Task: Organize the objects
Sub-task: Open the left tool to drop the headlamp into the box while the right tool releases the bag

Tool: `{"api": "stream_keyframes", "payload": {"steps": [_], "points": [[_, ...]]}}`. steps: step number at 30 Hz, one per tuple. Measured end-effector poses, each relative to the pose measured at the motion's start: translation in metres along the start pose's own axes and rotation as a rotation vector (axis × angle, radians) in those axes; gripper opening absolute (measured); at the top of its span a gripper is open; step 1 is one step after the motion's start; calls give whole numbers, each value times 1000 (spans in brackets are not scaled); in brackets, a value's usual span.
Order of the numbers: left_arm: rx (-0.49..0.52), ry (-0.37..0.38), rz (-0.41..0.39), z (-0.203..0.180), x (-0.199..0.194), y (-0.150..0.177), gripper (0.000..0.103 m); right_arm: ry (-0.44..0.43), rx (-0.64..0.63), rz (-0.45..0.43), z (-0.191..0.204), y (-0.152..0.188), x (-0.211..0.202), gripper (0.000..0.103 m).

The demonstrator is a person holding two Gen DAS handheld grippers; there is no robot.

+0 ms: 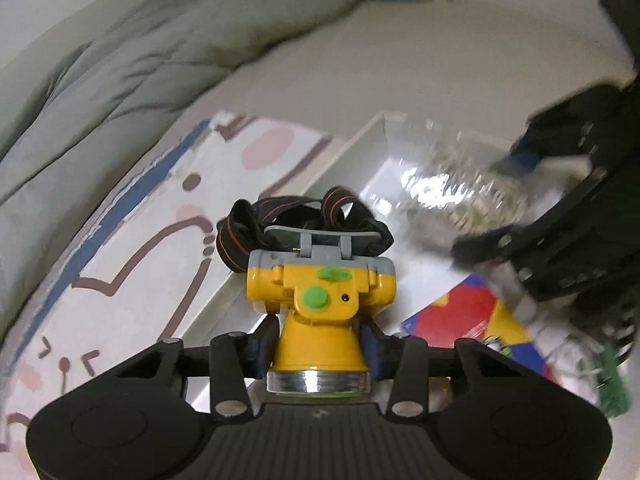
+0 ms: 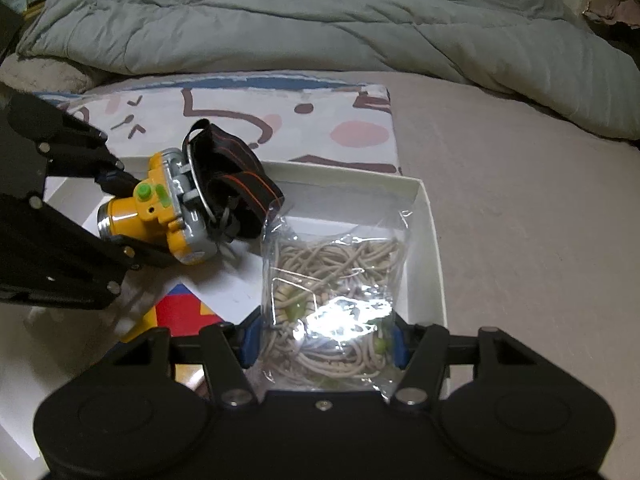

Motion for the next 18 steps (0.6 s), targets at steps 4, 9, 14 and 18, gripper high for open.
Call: {"api": "stream_keyframes", "payload": {"steps": [4,9,14,18], "points": [[60,26,-90,-7,-16,-6,44,-12,28,-30,-3,-1,-7,59],[186,110,-54,-20,-10,-18,44,-11,99,-14,-13,0,-11,59],[320,170,9,-29,10,-17,45,-22,185,-2,-21,3,-9,59],[308,149,19,-21,20,-24,48,-13,192,-16,-22,-2,-4,60]]}}
Point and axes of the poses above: each gripper's, at about its wrist camera, not at the fingertips, and x roughly the way its jaws point, z to its left, y to its underside, the point moved 2 cm from there along x, roughly the way its jaws point, and after that the axes turned 9 degrees about -x, right-handed, at the moved point
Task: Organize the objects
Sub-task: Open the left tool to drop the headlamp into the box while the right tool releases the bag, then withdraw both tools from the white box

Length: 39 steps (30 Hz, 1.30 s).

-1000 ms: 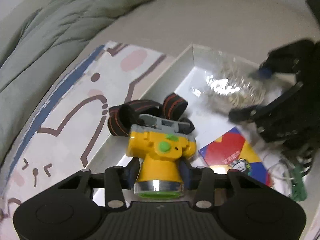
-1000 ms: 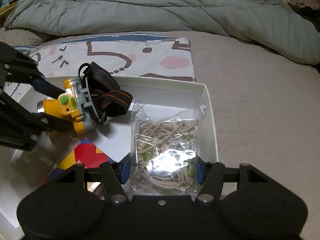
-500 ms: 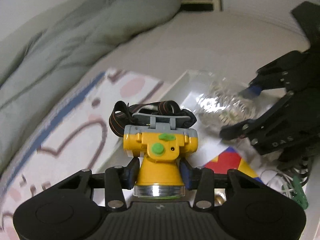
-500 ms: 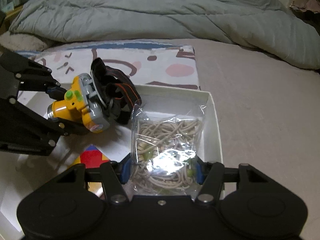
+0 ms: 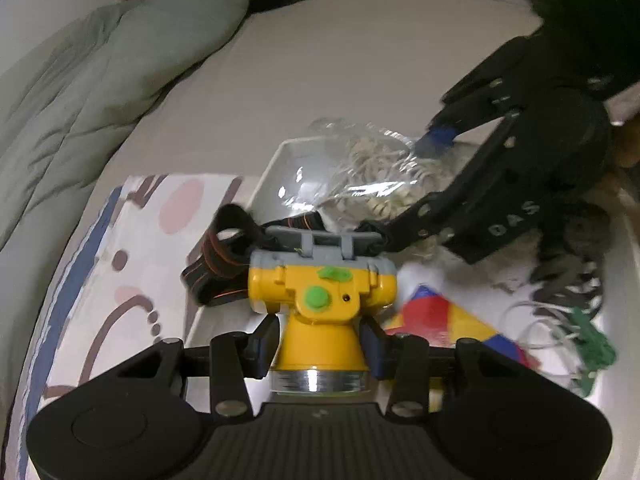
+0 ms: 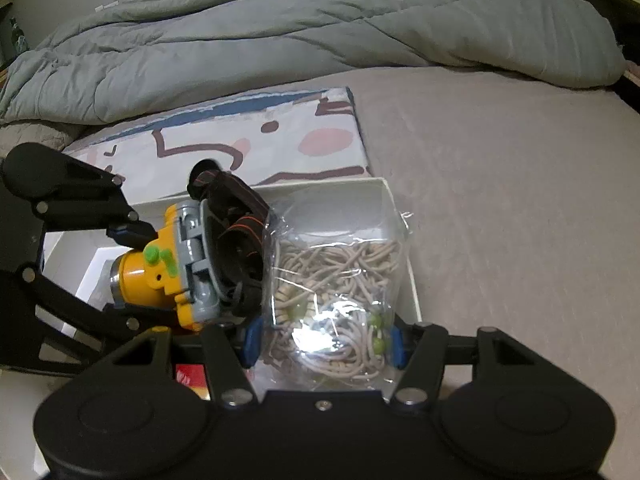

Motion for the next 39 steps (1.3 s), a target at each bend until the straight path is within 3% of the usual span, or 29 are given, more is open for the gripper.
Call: {"api": "stream_keyframes", "payload": {"steps": [2,5,8,12,15,17,18,28,39], "points": [[-20,-34,2,6,2,1,50,0,10,-3,0,-3,3,68],[-111,-8,-9,21,-5,4,53,-23,6,-14,4,-6,-1,82],[-146,-3,-16,25,-12,8,53,8,-55,-24,10,-7,-9,82],[-166,-3,-24,24,-21,12,53,0,-37,-21,6,-7,-16,78],[-199,10,-40,23,-32,14,53,-2,-23,-30,2,-6,-24,65],[-230,18,-52,22,-41,16,53,4,-8,-34,0,-6,-29,50],[-243,19,-57,21,-46,17,53,9,-3,-33,-1,-6,-32,50],[-434,12,-112,16,-102,37,60,26,-4,-66,17,-11,-72,51],[-579,-59,-192,1,-178,59,77,54,29,-126,60,-12,-135,67]]}}
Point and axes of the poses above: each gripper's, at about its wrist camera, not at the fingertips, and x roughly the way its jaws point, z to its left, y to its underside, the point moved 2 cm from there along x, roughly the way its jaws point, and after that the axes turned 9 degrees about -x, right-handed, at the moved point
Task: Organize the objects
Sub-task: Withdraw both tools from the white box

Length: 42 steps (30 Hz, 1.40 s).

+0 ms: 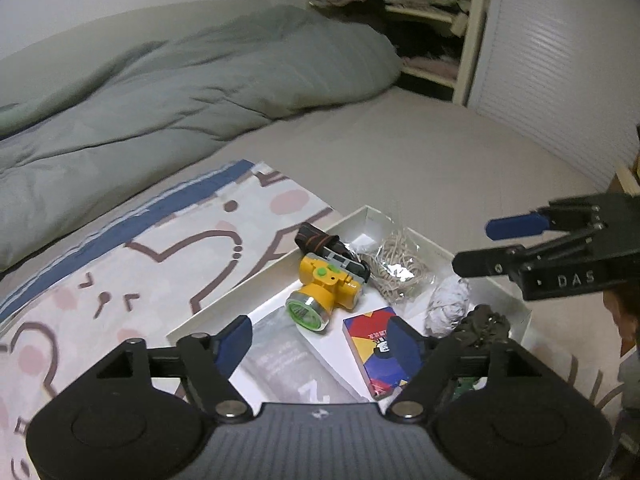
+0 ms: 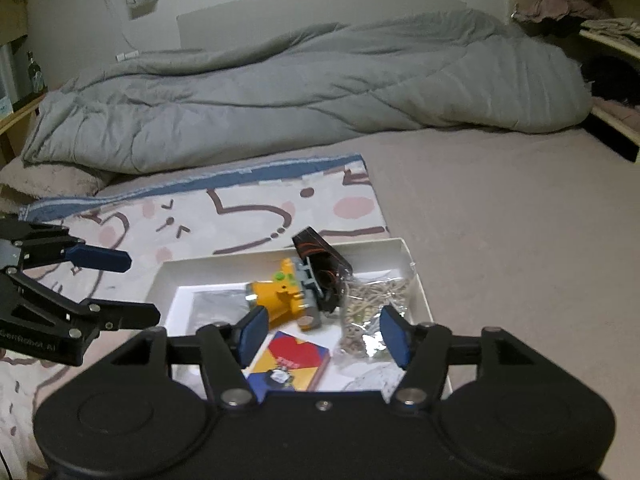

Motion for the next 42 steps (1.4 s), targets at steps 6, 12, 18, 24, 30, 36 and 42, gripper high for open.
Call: {"api": "stream_keyframes", "payload": {"steps": [6,12,18,24,30,36,42], "points": [[-41,-36,-54,-2,-40,10,92,25,34,-30,18,2,-33,81],[-87,-53,-89,-3,-73,21,101,87,51,-49,33,7,-63,89],[-125,-65,-124,-6,-104,31,103,87,67,-72,48,15,-95,100],[-153,-135,-141,-9,-129,46,103,110,59,-91,65,27,-124,103],[-188,-199,-115,-11,-146,62,103,168,69,-88,78,43,-142,103],[-185,-260,-129,-12,-165,80,103,207,72,-78,88,59,-156,103],[-166,-268,-108,-14,-177,97,103,248,57,-53,99,72,-163,103]]}}
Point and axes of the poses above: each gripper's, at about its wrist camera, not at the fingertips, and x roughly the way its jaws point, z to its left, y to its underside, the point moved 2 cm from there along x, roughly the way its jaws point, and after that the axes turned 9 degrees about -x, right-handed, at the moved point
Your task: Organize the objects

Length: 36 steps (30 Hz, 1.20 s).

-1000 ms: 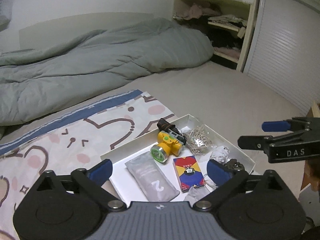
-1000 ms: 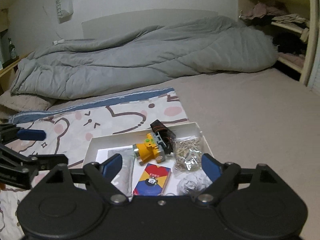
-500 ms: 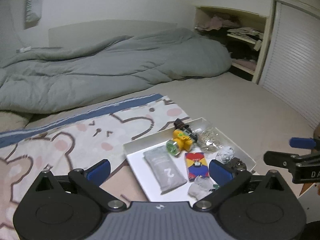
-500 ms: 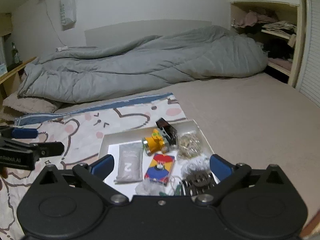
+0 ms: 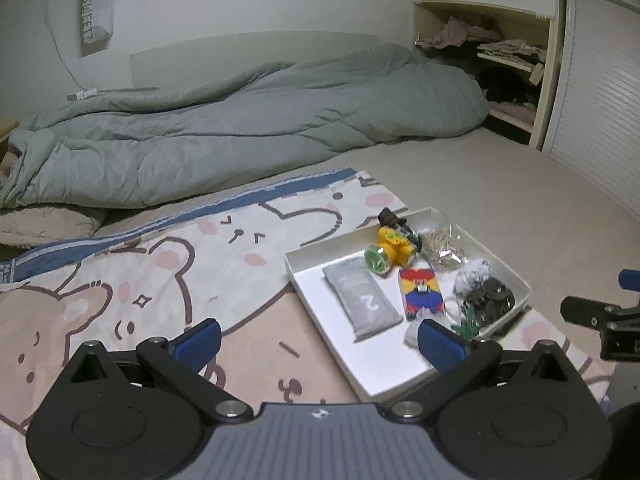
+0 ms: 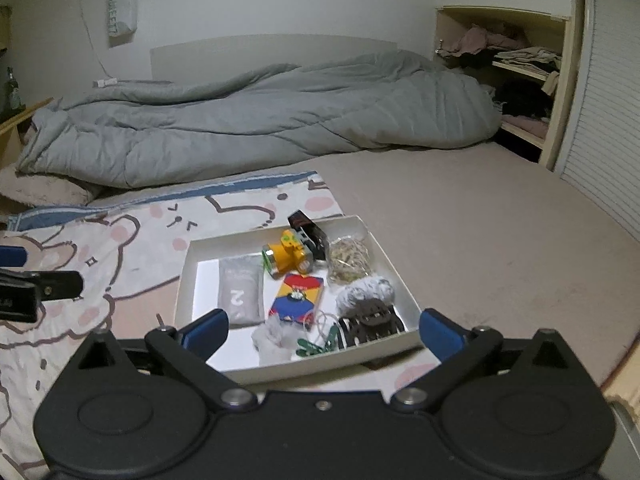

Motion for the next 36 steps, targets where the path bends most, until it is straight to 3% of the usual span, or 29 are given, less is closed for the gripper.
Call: {"api": "stream_keyframes", "payload": {"steps": [3,14,36], "points": [[-5,0,11,1,-3,6,103,46,13,10,2,6,-5,103],[-18,-47,22,12,-7,17,103,-12,30,37,16,14,-16,103],[6,-71,25,11,-7,22,103,16,29,60,20,15,-11,103]]}}
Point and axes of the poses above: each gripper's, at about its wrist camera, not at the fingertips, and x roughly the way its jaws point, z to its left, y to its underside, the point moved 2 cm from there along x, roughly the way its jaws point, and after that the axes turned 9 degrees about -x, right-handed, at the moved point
